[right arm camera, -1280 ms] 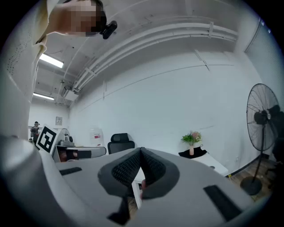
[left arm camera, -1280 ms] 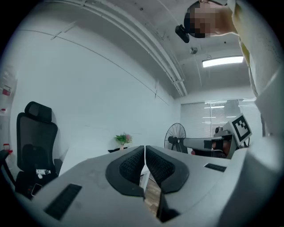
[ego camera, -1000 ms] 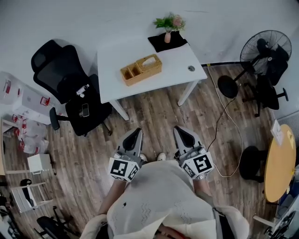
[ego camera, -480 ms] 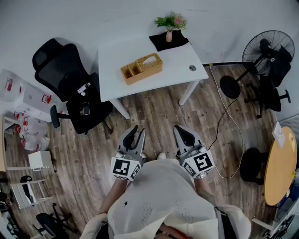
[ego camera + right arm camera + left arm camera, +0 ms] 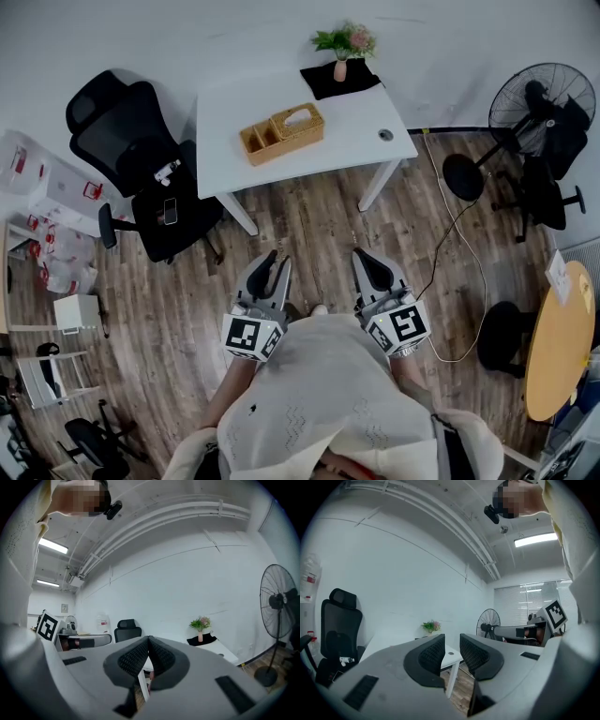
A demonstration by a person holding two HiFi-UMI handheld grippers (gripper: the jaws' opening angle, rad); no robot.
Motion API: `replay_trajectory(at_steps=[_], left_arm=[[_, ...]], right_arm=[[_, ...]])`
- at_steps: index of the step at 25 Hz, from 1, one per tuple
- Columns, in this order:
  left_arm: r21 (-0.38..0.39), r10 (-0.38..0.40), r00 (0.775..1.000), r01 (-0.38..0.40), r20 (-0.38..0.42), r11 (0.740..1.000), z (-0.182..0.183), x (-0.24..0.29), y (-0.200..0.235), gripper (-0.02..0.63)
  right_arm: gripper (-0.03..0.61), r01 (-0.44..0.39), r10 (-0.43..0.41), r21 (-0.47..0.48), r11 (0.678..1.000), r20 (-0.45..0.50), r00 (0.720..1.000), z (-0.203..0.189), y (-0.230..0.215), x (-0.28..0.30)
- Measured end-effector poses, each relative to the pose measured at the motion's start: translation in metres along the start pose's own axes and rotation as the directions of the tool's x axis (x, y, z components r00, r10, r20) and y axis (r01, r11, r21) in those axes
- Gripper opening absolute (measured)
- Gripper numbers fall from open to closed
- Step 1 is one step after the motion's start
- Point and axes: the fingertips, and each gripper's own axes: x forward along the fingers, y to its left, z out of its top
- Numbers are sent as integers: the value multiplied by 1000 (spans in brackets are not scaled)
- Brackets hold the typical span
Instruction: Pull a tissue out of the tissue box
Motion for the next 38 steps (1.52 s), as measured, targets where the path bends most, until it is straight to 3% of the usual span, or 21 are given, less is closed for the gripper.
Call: replay_trajectory(at_steps=[10, 22, 38], left_arm=[[22, 38, 999, -39, 12, 999, 2, 7, -8, 95], [4, 30, 999, -30, 17, 1000, -1, 27, -7, 95], [-12, 47, 999, -47, 24, 999, -5, 66, 23, 95]], right_arm=[[0, 20, -20, 34, 999, 0, 1000, -4, -22, -16], [0, 48, -47, 31, 998, -27, 999, -12, -39, -14], [0, 14, -15, -24, 1000, -50, 999, -13, -54, 23]])
